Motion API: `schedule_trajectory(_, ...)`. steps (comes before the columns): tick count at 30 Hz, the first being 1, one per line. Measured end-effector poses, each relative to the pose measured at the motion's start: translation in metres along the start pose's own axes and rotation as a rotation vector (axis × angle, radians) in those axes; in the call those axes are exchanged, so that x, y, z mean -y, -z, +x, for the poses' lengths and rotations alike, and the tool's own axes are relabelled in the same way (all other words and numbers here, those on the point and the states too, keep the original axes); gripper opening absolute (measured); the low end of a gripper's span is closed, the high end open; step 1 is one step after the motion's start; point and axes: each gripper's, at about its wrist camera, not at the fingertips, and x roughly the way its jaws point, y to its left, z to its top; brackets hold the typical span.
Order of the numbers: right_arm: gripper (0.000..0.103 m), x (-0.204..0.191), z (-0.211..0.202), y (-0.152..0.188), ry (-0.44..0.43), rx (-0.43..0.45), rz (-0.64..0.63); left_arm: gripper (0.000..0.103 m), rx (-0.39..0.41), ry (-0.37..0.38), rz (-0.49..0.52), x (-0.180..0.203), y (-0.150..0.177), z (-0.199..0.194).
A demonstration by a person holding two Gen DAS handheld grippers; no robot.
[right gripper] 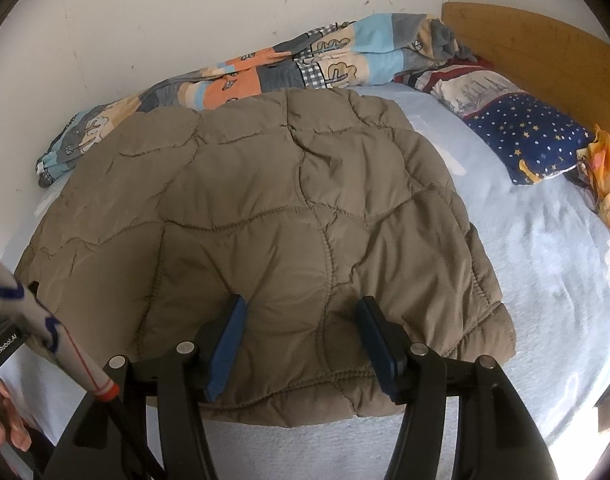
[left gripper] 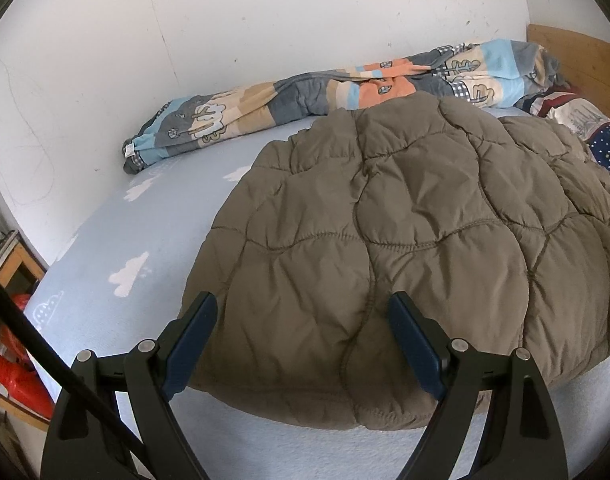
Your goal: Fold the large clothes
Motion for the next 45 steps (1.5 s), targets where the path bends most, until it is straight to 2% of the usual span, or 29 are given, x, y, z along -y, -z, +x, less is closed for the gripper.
schedule_trajectory(5,0.063,-0.005,-0.008,0.000,0.003,0.020,-0.011,0.087,0.009,0.001,0.003,0.003,0.001,-0.005)
schedule_trajectory(11,0.063,-0.015,-0.023,-0.002,-0.012,0.089,-0.047,0.087,0.018,-0.003,0.015,0.008,0.002,-0.009)
schedule_trajectory(19,0.064,-0.026,-0.007,0.001,-0.027,0.025,-0.075,0.087,0.012,-0.003,0.012,0.008,0.000,-0.009)
schedule_trajectory(23,0.064,-0.025,-0.008,0.001,-0.028,0.026,-0.067,0.087,0.018,0.005,0.009,0.008,0.000,-0.011)
schedule_trajectory(31,0.065,-0.031,-0.030,0.006,-0.040,0.070,-0.071,0.087,0.055,0.011,0.046,0.018,0.001,-0.027)
schedule_trajectory(38,0.066,-0.028,-0.044,0.015,-0.042,0.076,-0.055,0.087,0.083,0.013,0.069,0.025,0.002,-0.043)
schedule_trajectory(45,0.066,-0.028,-0.073,0.023,-0.071,0.091,-0.017,0.087,0.097,0.060,0.039,0.025,0.002,-0.072)
